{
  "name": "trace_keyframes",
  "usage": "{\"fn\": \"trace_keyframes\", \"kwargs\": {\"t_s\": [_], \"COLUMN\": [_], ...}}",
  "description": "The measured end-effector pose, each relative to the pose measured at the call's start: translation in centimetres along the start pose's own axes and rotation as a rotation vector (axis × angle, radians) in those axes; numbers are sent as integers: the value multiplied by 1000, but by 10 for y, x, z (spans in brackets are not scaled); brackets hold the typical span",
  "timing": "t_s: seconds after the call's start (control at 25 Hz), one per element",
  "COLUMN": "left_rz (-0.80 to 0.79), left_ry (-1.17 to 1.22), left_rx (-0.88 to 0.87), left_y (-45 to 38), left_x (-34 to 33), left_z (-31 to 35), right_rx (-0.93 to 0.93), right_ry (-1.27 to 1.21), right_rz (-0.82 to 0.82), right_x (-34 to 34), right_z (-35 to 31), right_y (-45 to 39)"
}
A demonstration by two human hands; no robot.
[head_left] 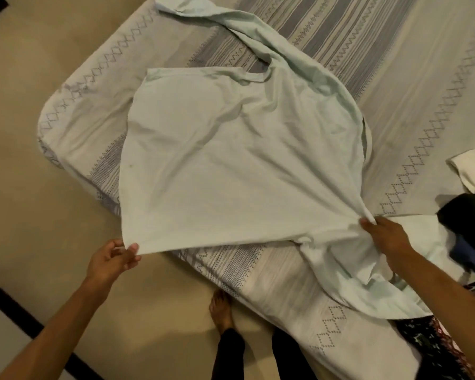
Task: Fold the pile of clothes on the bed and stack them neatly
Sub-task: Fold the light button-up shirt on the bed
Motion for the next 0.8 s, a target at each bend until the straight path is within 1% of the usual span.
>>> {"fn": "trace_keyframes", "kwargs": {"t_s": [0.04,0.08,0.12,0.16,0.2,0.24,0.32,0.4,0.52,0.68,0.72,0.8], "left_rz": [-21,-43,-65,-87,-97,-97,-94,-87,-25,-11,-13,-17], "left_ry": [-33,-54,-55,-26,20,66,117,138,151,151,124,61], "left_rx": [-17,-25,-18,6,47,96,159,173,145,71,44,9], "left_y": [8,15,21,26,29,30,34,37,32,26,26,24], "left_x": [-5,-8,-12,-14,-17,-20,-26,-31,-27,-23,-21,-15], "left_z": [-3,-8,-15,-22,-29,-34,-34,-30,-23,-11,-9,-9], "right_rx": [-42,-146,-275,-390,-461,-497,-463,-411,-339,-406,-414,-411], "right_ry": [6,-69,-210,-375,-532,-635,-651,-575,-604,-691,-674,-586], "right_rz": [-13,-57,-124,-225,-307,-353,-405,-358,-170,8,16,-76], "right_x": [8,14,18,22,26,31,31,20,9,22,27,31], "right_z": [9,15,22,22,19,13,4,-4,-3,20,23,26], "right_y": [-4,-6,-10,-10,-11,-11,-15,-15,-20,-19,-18,-11]}}
Point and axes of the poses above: each hand's wrist, its own y-axis away from the middle knuckle, its own x-axis out of the back of the hand, z = x × y, the point moved 3 cm from there along -y, towards the middle knuckle, and after that the axes turned 5 degrees about z, right-handed, at the moved point
